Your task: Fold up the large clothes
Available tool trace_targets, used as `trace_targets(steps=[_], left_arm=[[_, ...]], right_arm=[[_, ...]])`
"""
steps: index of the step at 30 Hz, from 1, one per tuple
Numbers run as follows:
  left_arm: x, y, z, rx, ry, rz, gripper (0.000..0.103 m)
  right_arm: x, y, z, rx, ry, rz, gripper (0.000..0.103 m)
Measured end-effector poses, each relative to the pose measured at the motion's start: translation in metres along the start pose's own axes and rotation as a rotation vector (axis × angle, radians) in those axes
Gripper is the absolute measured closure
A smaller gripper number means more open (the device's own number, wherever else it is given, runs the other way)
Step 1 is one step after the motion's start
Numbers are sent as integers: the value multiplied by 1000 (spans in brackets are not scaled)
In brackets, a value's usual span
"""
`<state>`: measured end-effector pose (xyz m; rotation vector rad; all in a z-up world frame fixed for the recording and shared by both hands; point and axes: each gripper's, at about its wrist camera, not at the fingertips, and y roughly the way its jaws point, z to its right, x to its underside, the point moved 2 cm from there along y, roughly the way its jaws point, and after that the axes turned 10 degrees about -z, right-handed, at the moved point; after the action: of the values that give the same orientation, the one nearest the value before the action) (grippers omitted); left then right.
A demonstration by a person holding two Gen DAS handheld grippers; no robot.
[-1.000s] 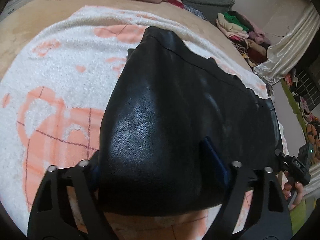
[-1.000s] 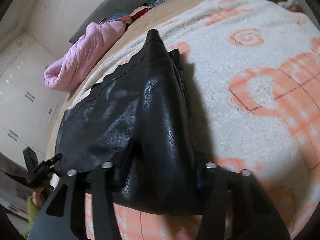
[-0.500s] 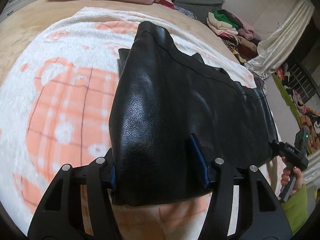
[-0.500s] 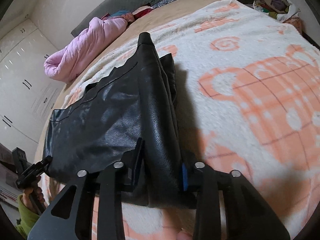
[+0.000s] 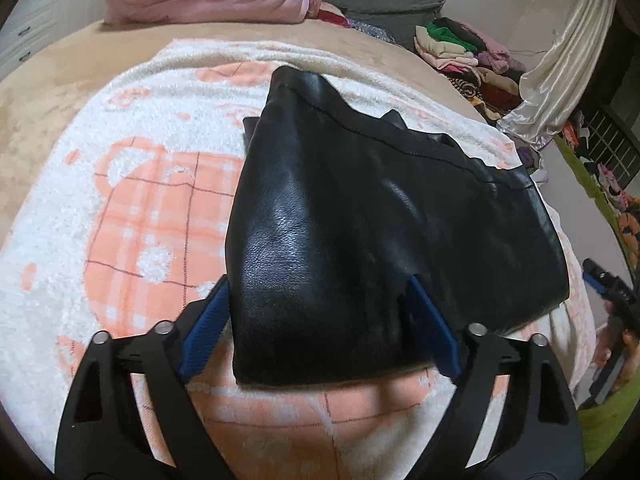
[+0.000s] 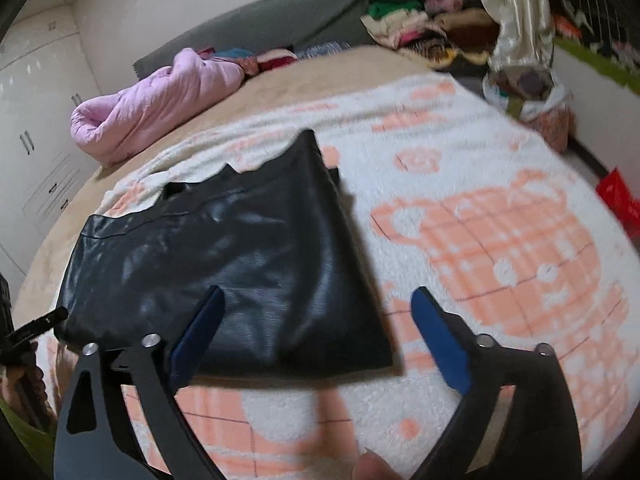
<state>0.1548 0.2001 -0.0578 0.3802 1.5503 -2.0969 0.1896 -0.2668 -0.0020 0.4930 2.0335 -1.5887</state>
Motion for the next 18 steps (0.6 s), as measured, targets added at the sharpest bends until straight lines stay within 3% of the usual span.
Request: trace_targets(steps=[5, 18], left_arm=[[2, -7, 8, -24, 19, 25, 10], [6, -22, -7, -52, -16, 65, 10]], right_arm=[[0, -5, -30, -28, -58, 2, 7], [7, 10, -109, -76, -199, -44, 7]])
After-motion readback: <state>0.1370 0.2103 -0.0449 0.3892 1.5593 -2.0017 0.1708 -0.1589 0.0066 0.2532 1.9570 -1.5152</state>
